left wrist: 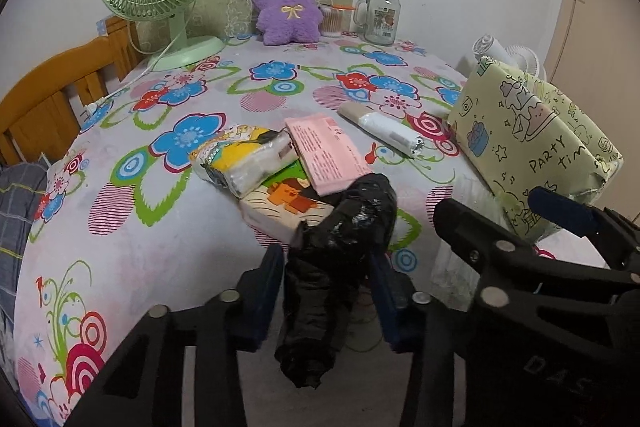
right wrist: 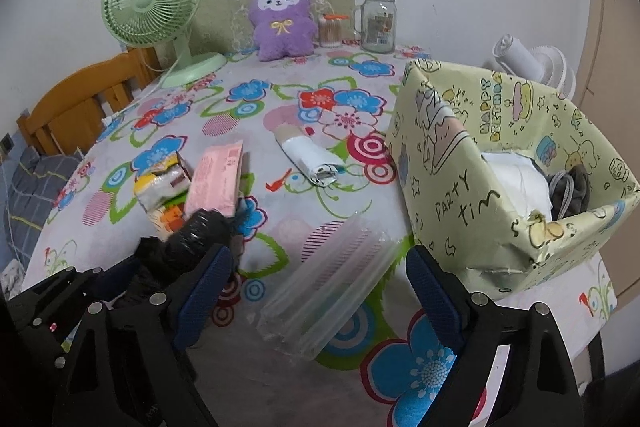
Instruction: Organize soft objects
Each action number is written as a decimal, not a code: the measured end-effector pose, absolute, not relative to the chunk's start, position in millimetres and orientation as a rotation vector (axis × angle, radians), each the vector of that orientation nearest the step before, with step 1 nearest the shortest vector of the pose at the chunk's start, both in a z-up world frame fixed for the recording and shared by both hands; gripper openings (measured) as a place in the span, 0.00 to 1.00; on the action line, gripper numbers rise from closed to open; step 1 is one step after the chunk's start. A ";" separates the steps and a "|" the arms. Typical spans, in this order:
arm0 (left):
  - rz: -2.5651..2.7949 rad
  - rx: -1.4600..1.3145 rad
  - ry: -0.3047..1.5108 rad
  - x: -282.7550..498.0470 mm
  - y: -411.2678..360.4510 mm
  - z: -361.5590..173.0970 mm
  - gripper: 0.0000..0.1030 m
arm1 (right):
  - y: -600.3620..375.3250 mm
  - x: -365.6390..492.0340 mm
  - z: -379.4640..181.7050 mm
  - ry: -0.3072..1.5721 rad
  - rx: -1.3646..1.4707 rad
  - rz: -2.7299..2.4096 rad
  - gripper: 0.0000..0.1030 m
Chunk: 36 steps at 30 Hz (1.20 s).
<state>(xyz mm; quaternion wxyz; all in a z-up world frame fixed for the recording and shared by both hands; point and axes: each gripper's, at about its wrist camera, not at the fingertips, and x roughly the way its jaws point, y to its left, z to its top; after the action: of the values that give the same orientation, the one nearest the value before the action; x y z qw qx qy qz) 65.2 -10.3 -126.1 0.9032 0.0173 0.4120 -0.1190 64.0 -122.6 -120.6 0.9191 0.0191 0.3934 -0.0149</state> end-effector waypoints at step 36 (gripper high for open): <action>-0.252 0.092 0.823 53.5 -17.7 -119.9 0.25 | -108.9 70.0 -131.3 0.851 0.022 -0.004 0.16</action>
<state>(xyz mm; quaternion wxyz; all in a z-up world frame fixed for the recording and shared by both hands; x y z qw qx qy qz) 53.5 -17.7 -119.9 0.9078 0.0447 0.3986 -0.1221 70.0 -108.9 -131.3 0.9108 0.0106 0.4127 -0.0017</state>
